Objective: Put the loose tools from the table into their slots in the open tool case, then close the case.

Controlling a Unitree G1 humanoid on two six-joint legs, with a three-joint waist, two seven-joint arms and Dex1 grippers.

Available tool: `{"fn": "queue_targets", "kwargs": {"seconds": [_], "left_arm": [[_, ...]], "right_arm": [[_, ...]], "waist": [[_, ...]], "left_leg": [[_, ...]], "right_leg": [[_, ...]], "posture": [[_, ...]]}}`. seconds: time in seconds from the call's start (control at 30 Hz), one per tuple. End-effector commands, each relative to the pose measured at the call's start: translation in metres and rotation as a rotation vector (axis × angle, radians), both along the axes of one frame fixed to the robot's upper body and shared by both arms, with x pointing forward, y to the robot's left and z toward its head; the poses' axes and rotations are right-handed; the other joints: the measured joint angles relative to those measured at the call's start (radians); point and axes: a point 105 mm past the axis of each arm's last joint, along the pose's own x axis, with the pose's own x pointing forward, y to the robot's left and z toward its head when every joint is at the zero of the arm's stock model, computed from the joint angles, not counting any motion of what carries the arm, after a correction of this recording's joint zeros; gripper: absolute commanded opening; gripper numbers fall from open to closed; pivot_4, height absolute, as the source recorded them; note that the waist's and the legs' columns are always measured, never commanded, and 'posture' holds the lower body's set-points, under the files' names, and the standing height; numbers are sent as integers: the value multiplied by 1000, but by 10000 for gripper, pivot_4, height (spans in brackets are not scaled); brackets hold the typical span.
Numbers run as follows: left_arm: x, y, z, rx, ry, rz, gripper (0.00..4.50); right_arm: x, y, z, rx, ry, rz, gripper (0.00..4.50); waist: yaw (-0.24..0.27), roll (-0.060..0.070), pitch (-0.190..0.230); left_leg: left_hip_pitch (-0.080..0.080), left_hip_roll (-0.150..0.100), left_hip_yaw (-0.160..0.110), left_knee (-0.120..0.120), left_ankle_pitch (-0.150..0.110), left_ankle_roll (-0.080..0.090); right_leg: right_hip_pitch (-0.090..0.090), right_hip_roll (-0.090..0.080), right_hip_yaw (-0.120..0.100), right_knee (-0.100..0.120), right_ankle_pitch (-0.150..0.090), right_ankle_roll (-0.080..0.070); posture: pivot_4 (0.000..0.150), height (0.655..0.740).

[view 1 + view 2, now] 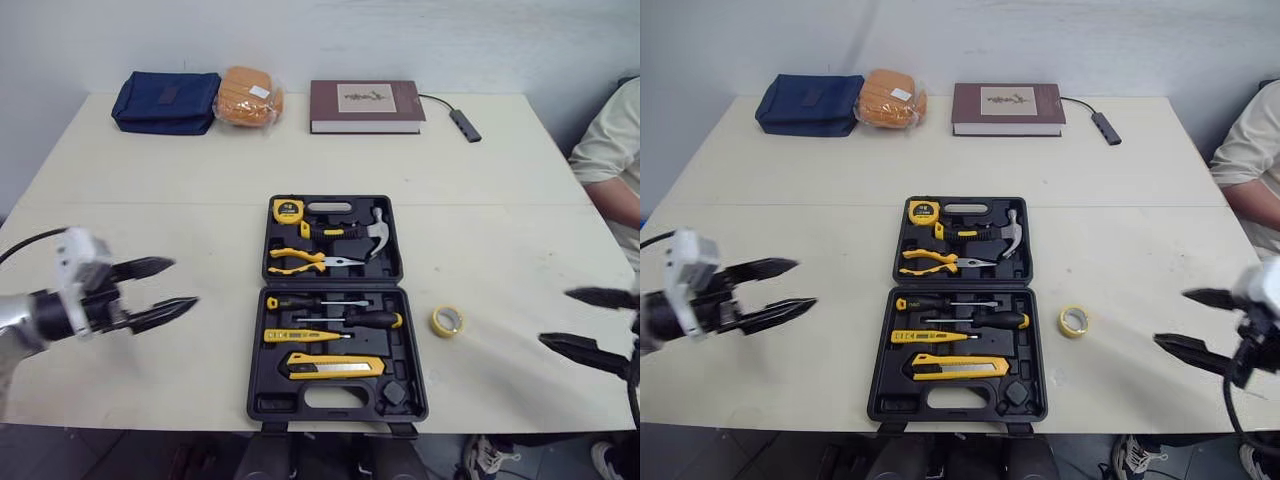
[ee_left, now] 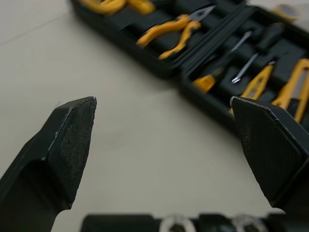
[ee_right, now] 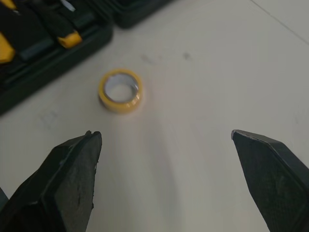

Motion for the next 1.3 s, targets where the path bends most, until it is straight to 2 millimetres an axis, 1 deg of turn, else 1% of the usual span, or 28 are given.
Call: {"fn": "queue_targets", "kwargs": {"seconds": [0.03,0.07,0.1,0.2,0.27,0.33,0.43,0.47,0.57,0.63,0.73,0.8,0.97,1.3], "left_arm": [[-7,-41,4,6,-18,-194,44816],[-10,-53,6,8,-24,-264,44816],[-13,-62,8,7,-28,-312,44816],[-18,-79,13,6,-43,-411,44816],[-19,-90,16,5,-74,-459,44816],[-20,-101,21,-15,-96,-502,44816],[-24,-116,26,-47,-106,-571,44816],[-25,-118,27,-52,-104,-587,44816],[-25,-121,23,-41,-99,-620,44816],[-25,-123,18,-18,-112,-644,44816],[-25,-128,17,-15,-124,-671,45000],[-24,-131,17,-16,-132,-685,45000],[-24,-135,16,-18,-141,-700,45000],[-26,-140,13,-6,-161,-723,45000]], "right_arm": [[5,28,4,-45,19,180,45000],[6,38,4,-67,30,245,45000],[6,45,4,-84,43,291,45000],[-1,59,-7,-149,134,419,45000],[1,63,-14,-195,161,453,45000],[6,61,-26,-265,155,481,45000],[6,63,-39,-323,174,544,45000],[8,63,-41,-331,171,551,45000],[23,61,-46,-372,141,515,45000],[27,61,-50,-392,155,519,45000],[29,62,-54,-400,171,529,37449],[33,61,-56,-414,168,519,28683],[40,63,-58,-417,166,501,28683],[48,65,-72,-424,181,492,28683]], "waist": [[0,0,0],[-1,0,0],[0,0,0],[1,0,0],[1,0,1],[1,-1,1],[3,-2,2],[2,-2,2],[-3,-3,2],[-5,-3,2],[-2,-3,2],[0,-3,2],[1,-3,2],[0,-3,2]], "left_leg": [[-1,0,0,0,0,0],[-1,0,1,0,0,0],[-2,0,1,0,0,0],[-3,0,2,2,2,0],[-4,0,2,3,2,0],[-5,0,3,6,2,1],[-5,0,3,12,2,2],[-5,0,3,12,2,2],[-5,0,3,14,2,1],[-5,0,3,14,2,1],[-4,1,3,14,3,0],[-5,1,3,15,3,0],[-5,1,3,16,2,0],[-5,1,3,16,3,0]], "right_leg": [[-1,0,0,0,0,0],[-1,1,0,0,0,0],[-2,1,0,0,0,0],[-2,3,0,1,0,0],[-2,3,0,4,0,1],[-2,3,0,4,1,2],[-1,3,1,4,1,2],[-1,3,1,5,1,2],[-2,4,2,6,1,2],[-2,4,2,7,1,2],[-2,5,2,7,1,2],[-2,5,2,7,1,2],[-2,5,2,8,1,2],[-2,5,2,8,1,2]], "posture": [[1500,7400],[1500,7400],[1500,7400],[1500,7400],[1500,7400],[1500,7400],[1500,7400],[1500,7400],[1500,7400],[1500,7400],[1500,7400],[1500,7400],[1500,7400],[1500,7400]]}}
